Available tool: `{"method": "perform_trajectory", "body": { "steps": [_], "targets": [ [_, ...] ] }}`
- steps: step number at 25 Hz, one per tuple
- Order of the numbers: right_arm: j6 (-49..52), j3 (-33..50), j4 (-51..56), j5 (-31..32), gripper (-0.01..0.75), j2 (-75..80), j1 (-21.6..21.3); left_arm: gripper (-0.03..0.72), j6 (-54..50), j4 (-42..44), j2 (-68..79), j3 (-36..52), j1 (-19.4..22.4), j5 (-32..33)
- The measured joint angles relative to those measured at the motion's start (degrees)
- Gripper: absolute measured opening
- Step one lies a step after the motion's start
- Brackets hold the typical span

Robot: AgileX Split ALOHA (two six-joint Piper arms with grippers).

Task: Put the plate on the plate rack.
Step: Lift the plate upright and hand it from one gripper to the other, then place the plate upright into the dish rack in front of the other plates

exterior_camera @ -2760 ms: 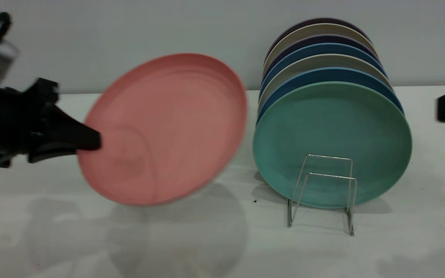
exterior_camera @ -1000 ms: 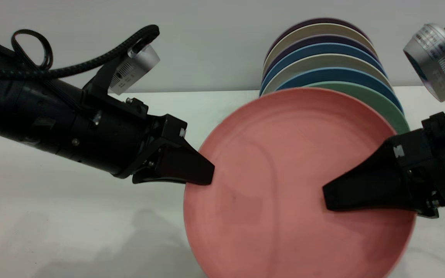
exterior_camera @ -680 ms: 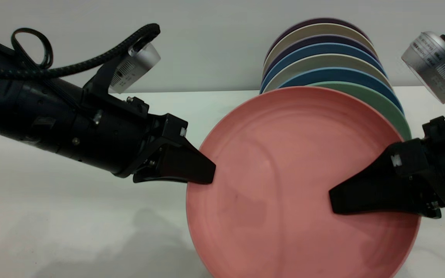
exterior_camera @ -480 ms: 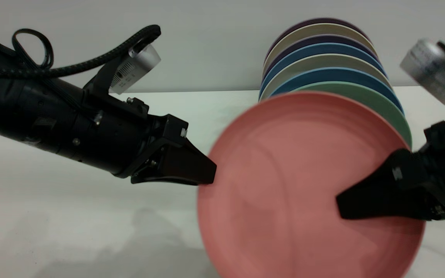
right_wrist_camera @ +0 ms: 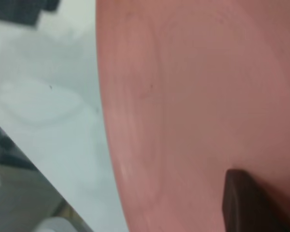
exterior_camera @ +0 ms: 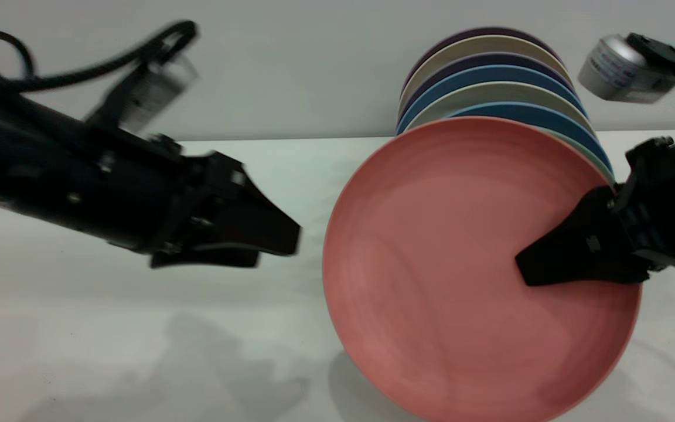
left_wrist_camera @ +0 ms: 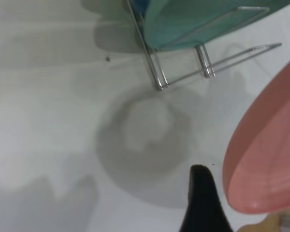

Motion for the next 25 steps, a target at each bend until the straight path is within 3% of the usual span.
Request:
{"method": "perform_trajectory", "body": {
  "steps": [7,17,25],
  "targets": [
    [2.1,-1.7,-11.56,-5.5,0.136,-9.08,0.0,0.522,0.08,1.06,-4.86,1.97,5.14,0.0],
    [2.65,-6.35,-27.48,-4.9,0.136,-20.34,0.02,0.522,1.04,0.07,-5.55,2.03,5.2,0.24],
    [-3.69,-6.41,-29.33,-8.15,0.135,-20.34,0.02,0.522,1.09,-0.21,-5.93,2.03,5.2,0.24]
  ]
}}
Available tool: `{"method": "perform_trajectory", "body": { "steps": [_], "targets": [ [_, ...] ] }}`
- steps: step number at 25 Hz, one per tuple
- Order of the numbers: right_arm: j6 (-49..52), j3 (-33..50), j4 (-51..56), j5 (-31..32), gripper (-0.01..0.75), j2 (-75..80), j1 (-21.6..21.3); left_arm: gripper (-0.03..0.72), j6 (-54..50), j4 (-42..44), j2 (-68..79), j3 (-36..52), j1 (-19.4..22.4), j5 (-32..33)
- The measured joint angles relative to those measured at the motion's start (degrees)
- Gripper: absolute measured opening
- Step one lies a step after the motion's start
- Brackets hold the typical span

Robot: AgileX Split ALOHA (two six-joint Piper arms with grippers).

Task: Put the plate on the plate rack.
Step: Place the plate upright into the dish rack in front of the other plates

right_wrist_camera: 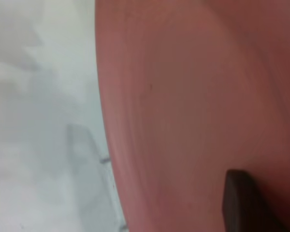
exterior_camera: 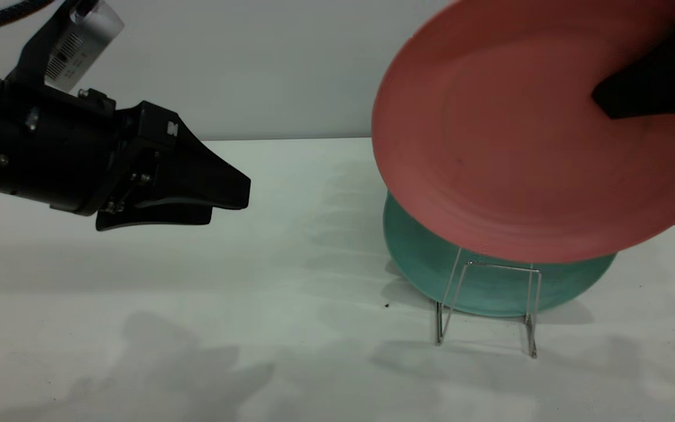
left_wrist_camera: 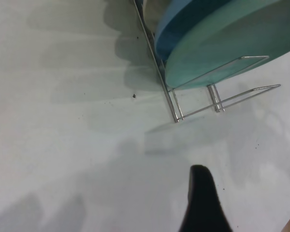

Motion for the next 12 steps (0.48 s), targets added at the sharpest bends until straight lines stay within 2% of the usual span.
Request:
{"method": "perform_trajectory", "body": {
  "steps": [5,12],
  "targets": [
    [-4.62,-1.12,1.98,-0.18,0.135,0.3,0.0,0.516,0.69,-1.27,0.0,0.0,0.0,0.0],
    [-5.46,-3.85,2.91,-0.92,0.135,5.41,0.0,0.516,0.99,-1.52,0.0,0.05,0.0,0.0]
  ]
}}
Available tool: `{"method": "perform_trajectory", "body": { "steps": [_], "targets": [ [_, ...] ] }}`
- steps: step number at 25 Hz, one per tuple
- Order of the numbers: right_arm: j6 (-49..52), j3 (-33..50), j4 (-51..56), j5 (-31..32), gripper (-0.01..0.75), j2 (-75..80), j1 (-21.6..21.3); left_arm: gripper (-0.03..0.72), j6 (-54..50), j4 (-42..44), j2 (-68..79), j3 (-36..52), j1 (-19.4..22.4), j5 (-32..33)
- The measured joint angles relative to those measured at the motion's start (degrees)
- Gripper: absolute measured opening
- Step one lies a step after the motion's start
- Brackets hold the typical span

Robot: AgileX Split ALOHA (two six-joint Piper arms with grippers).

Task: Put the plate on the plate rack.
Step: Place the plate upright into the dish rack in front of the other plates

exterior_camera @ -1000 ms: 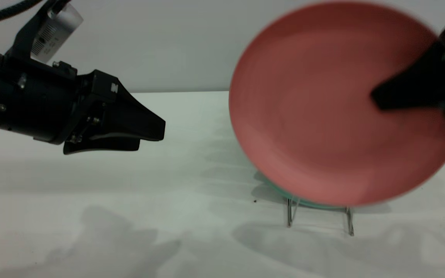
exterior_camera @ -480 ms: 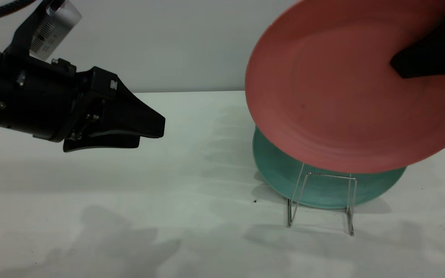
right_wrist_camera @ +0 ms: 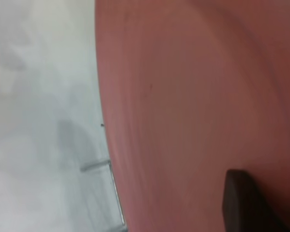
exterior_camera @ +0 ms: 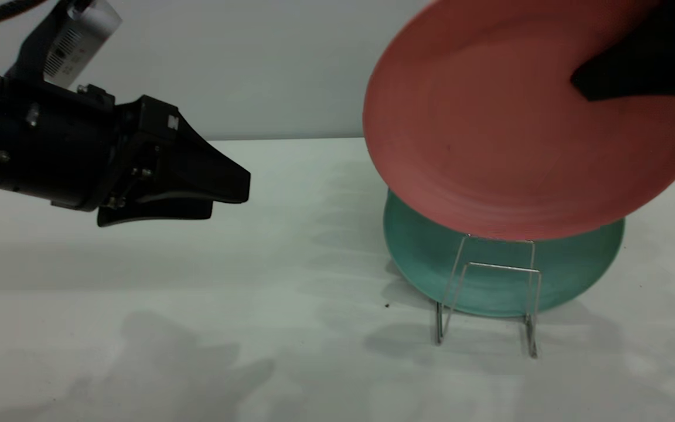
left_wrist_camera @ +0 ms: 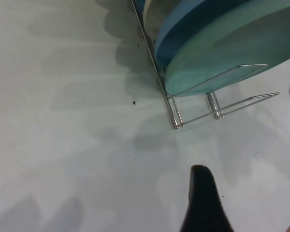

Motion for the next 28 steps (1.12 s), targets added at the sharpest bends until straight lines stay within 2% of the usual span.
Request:
{"method": "perform_trajectory", "body": {
  "steps": [28],
  "targets": [
    [-6.08,-1.49,0.62,-4.11,0.135,8.64,0.0,0.514,0.24,-0.18,0.0,0.0,0.0,0.21]
  ]
}}
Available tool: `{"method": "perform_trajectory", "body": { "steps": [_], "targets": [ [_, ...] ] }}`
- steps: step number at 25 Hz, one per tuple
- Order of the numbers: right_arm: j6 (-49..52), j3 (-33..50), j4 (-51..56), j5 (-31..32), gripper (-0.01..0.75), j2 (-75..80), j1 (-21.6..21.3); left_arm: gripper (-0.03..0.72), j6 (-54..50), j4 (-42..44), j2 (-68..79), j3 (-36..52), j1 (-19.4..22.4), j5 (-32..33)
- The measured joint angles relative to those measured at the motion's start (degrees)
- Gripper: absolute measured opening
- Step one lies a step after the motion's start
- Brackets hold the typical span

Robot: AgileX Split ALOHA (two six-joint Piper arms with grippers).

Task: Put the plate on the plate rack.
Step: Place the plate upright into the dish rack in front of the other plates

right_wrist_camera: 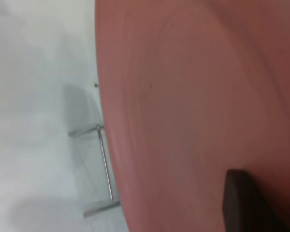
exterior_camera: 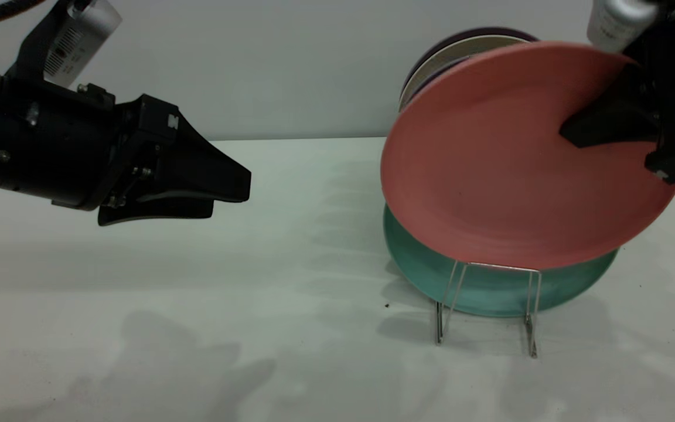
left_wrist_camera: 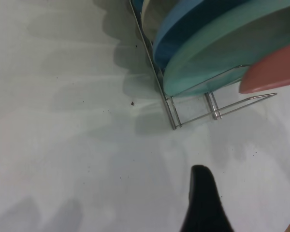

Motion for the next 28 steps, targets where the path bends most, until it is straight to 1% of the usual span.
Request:
{"method": "perform_trajectory", "body": {
  "steps": [8,28],
  "targets": [
    [-0.66,-0.31,0.62,-0.4,0.135,2.32,0.0,0.514,0.12,0.0,0.0,0.0,0.0,1.06],
    [-1.3,-3.17,2.91,1.88,0.135,8.62,0.0,0.514,0.16,-0.04,0.0,0.0,0.0,1.21]
  ]
}}
